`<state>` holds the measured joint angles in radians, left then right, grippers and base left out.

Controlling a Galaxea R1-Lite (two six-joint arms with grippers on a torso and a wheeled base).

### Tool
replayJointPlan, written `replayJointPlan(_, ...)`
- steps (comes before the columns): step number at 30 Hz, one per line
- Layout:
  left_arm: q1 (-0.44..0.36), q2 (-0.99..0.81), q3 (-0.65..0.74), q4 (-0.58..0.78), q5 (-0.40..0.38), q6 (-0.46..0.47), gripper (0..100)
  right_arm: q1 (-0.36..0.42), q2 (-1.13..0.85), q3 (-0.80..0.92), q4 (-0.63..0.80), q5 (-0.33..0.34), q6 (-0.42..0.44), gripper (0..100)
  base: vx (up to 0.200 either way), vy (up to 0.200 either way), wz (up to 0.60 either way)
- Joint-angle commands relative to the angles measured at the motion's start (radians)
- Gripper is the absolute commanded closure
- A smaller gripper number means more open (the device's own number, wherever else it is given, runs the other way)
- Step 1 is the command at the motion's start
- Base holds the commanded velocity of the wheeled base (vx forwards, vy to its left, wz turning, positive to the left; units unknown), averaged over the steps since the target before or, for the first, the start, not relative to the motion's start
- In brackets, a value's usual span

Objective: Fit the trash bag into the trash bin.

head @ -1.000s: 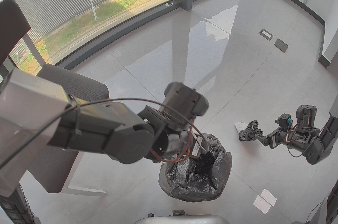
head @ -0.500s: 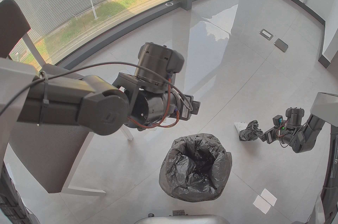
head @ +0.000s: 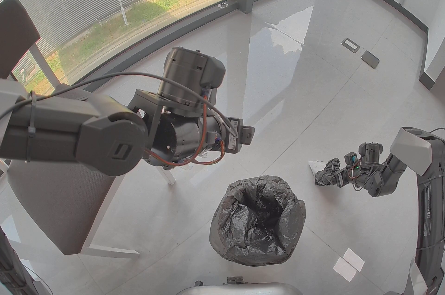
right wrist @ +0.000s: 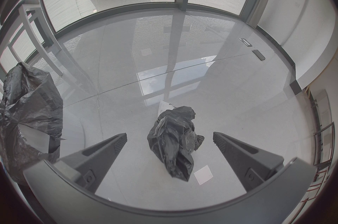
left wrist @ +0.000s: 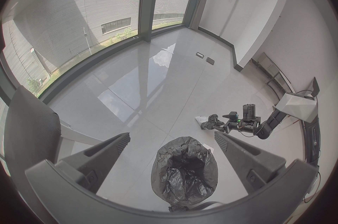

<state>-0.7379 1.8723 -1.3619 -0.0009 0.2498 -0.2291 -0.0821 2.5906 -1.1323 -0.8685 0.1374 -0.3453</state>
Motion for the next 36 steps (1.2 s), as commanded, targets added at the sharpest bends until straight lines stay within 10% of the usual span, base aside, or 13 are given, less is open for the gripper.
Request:
replayJointPlan(1, 0.003, -0.022, 0.017, -0.001, 0.0, -0.001, 0, 0.002, 0.016, -0.014, 0.002, -0.009, 0.0, 100, 0.0, 0.0, 0.0)
replayJointPlan(36, 0.003, -0.019, 0.069, -0.001, 0.0, -0.001, 0, 0.061, -0.3, 0.264, -0.092, -0.013, -0.006, 100, 0.0, 0.0, 0.0)
